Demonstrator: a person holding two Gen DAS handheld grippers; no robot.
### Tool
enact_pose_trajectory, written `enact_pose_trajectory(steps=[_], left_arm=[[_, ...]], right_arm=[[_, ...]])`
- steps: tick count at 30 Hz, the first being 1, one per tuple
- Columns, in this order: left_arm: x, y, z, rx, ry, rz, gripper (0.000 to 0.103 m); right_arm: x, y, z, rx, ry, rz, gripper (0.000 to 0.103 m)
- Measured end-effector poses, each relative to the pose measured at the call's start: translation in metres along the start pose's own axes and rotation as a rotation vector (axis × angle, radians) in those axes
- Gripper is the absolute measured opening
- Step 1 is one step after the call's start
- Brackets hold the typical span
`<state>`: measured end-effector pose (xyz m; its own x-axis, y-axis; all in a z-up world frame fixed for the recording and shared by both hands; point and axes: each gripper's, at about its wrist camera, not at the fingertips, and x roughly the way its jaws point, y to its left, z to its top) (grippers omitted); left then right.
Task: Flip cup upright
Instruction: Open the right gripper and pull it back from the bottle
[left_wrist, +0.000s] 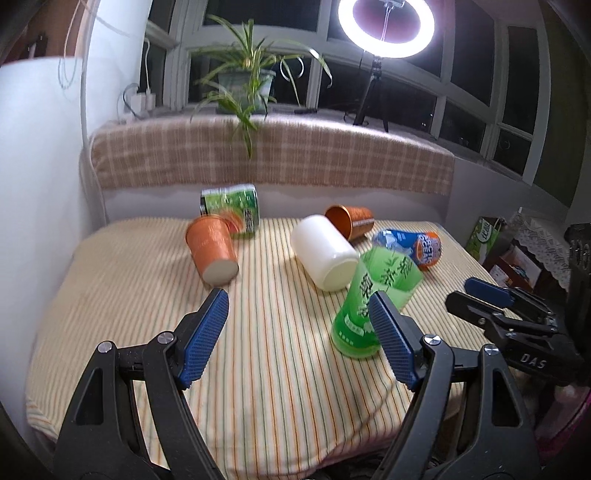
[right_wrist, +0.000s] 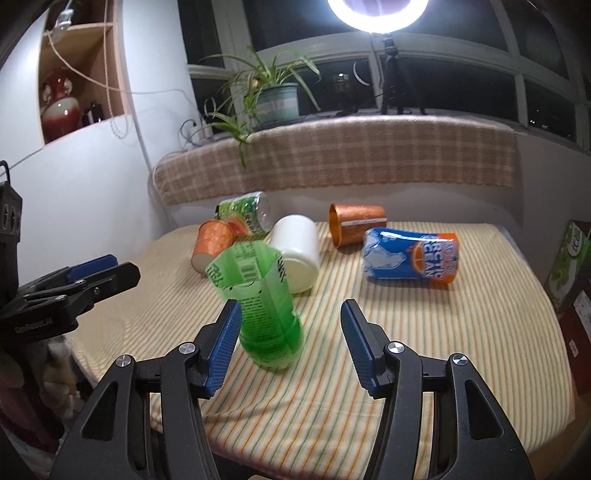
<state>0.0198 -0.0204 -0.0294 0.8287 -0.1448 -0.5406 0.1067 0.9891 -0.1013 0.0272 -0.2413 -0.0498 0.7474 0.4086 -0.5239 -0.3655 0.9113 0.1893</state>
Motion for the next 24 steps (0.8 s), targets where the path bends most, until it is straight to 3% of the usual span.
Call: enact_pose_trajectory(steps=[13,20,24], left_arm=[[-0.021,-0.007,0.01,0.04,-0.148,0.071,0.081],[-0.026,-0.005,0.013,0.027,-0.18,0.078,0.086],[-0.03,-0.005,0.014,0.022,-0.216,0.088,0.092]], right_arm=[[-0.02,-0.006,0.005,0.021,-0.065,-0.07,0.055],[-0.028,-0.007,0.01,0.021,-0.114,-0.123,0.056],[-0.032,-0.006,0.01,0.014,-0.141,-0.156,0.067]])
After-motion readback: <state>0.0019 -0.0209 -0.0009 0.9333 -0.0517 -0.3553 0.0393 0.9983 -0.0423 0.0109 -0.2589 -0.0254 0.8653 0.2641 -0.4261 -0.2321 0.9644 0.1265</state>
